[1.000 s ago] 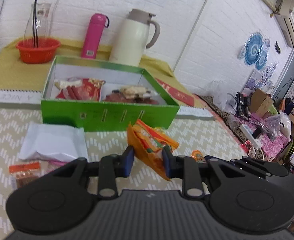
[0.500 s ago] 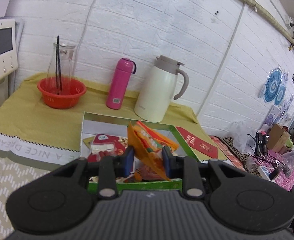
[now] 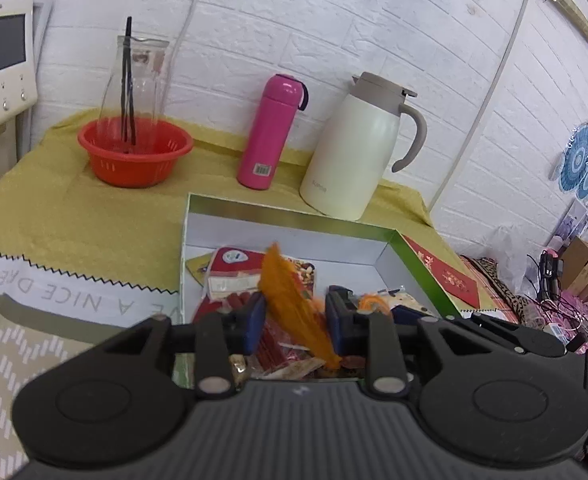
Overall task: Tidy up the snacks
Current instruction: 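Carry the jelly cup and orange snack bag into the green box and open both tools, then grasp the pink cookie bag with the right tool and lift it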
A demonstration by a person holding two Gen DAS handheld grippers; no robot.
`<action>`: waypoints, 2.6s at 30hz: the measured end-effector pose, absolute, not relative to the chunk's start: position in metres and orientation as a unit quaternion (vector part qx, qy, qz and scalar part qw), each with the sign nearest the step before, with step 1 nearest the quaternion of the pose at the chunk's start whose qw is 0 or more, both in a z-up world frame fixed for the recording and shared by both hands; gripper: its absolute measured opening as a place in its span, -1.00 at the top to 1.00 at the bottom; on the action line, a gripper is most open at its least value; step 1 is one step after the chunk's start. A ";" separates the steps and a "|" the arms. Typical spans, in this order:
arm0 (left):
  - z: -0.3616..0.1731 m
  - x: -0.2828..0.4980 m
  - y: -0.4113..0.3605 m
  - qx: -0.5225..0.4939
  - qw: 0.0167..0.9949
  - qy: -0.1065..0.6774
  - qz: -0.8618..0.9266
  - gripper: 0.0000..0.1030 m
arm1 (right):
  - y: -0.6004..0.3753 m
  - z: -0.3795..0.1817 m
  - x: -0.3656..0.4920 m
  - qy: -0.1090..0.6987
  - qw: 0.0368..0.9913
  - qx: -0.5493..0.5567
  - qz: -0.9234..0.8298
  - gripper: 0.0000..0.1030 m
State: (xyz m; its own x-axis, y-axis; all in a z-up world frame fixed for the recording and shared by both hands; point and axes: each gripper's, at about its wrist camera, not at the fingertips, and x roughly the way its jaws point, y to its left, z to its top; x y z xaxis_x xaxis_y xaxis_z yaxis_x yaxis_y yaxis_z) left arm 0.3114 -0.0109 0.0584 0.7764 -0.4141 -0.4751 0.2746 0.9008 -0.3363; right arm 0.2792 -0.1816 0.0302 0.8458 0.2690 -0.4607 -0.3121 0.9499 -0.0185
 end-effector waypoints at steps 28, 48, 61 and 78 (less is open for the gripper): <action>0.097 0.225 -0.008 -0.053 0.969 0.213 -0.116 -0.82 | -0.178 0.053 0.196 0.206 0.965 -0.061 0.149 -1.00; 0.044 0.124 0.090 -0.113 0.943 0.306 -0.064 -0.82 | -0.129 0.015 0.131 0.267 0.925 -0.054 0.266 -1.00; 0.030 0.121 0.076 -0.122 0.928 0.318 -0.153 -0.82 | -0.117 -0.009 0.146 0.316 0.918 0.016 0.241 0.10; -0.007 0.152 0.014 -0.107 0.879 0.376 -0.271 -0.09 | -0.153 -0.009 0.099 0.302 0.916 -0.001 0.263 -0.26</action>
State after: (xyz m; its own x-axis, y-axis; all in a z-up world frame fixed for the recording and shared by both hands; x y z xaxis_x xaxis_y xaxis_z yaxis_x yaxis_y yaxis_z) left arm 0.1520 0.0136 -0.0066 0.5697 -0.5577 -0.6037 0.3972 0.8299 -0.3919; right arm 0.0992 -0.1529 -0.0088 0.6784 0.4818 -0.5546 -0.4829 0.8614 0.1575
